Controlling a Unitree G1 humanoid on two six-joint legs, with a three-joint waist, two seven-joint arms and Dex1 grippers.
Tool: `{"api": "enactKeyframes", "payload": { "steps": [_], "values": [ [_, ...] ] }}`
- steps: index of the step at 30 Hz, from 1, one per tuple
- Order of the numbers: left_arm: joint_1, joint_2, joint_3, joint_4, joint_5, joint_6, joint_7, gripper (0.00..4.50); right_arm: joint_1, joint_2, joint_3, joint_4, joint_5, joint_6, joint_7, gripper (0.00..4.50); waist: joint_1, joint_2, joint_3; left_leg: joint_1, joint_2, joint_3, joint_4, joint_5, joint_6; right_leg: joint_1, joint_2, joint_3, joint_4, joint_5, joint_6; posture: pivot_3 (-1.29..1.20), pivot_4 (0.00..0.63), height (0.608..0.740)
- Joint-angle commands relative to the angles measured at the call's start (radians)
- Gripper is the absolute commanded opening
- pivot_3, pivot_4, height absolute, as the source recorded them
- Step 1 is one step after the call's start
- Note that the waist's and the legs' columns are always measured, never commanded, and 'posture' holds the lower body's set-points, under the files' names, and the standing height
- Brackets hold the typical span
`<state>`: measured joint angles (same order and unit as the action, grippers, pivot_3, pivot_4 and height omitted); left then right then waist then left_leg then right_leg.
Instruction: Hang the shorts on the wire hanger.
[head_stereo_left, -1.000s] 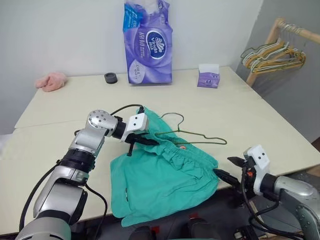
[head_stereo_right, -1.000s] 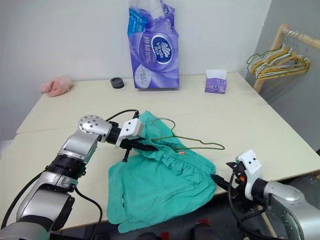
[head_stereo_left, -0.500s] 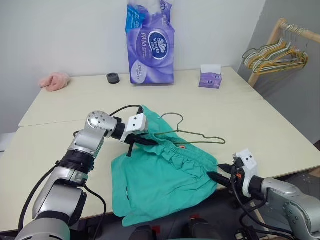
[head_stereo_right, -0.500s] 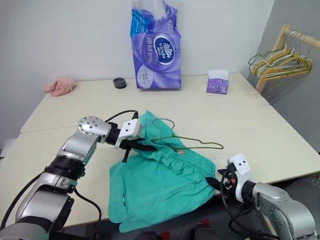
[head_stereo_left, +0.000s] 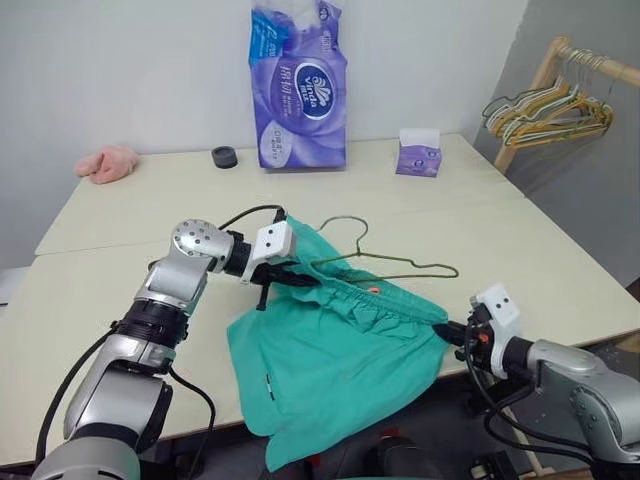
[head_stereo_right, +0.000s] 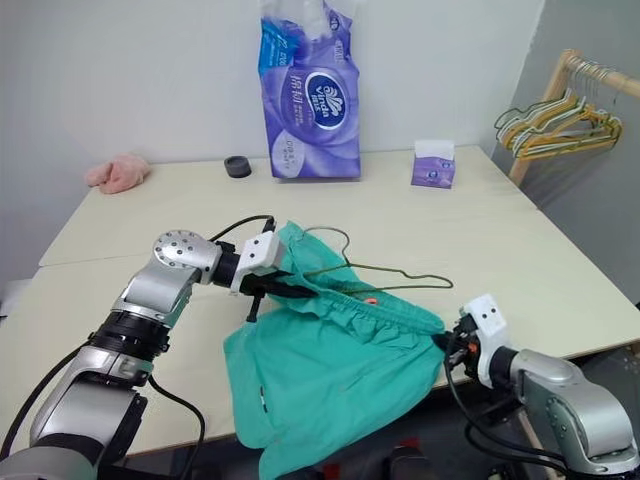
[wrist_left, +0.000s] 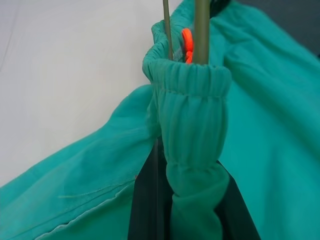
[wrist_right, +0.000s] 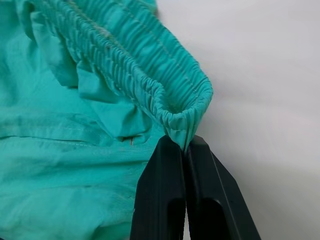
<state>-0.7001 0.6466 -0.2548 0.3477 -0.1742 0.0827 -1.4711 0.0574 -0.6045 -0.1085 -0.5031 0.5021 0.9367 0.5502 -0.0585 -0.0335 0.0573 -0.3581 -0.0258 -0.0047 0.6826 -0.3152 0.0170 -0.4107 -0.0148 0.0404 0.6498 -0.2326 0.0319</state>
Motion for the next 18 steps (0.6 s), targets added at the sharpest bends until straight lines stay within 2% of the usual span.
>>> {"api": "enactKeyframes", "payload": {
  "steps": [1, 5, 18],
  "values": [
    [0.008, 0.056, 0.035, -0.065, -0.037, 0.034, -0.054, 0.00, 0.000, -0.031, -0.050, 0.005, -0.007, -0.026, 0.005, 0.03, -0.003, 0.000, 0.000, 0.000, 0.000, 0.000, 0.000, 0.000, 0.000, 0.000, 0.000, 0.000, 0.000, 0.000, 0.000, -0.12, 0.038, 0.740],
    [0.018, 0.108, 0.014, -0.075, -0.013, 0.028, -0.099, 0.00, 0.001, -0.051, -0.049, 0.007, -0.010, -0.037, 0.016, 0.03, -0.002, 0.000, 0.000, 0.000, 0.000, 0.001, 0.000, 0.000, 0.000, 0.000, 0.001, 0.000, 0.000, 0.000, 0.000, -0.12, 0.037, 0.740],
    [-0.001, 0.102, -0.031, 0.025, 0.106, -0.086, -0.055, 0.00, -0.009, -0.116, -0.050, -0.075, 0.005, -0.029, 0.044, 0.03, 0.001, 0.001, 0.000, 0.001, 0.001, 0.002, 0.000, 0.000, 0.000, 0.000, 0.001, 0.002, 0.000, 0.000, 0.000, -0.14, 0.035, 0.740]
  ]
}}
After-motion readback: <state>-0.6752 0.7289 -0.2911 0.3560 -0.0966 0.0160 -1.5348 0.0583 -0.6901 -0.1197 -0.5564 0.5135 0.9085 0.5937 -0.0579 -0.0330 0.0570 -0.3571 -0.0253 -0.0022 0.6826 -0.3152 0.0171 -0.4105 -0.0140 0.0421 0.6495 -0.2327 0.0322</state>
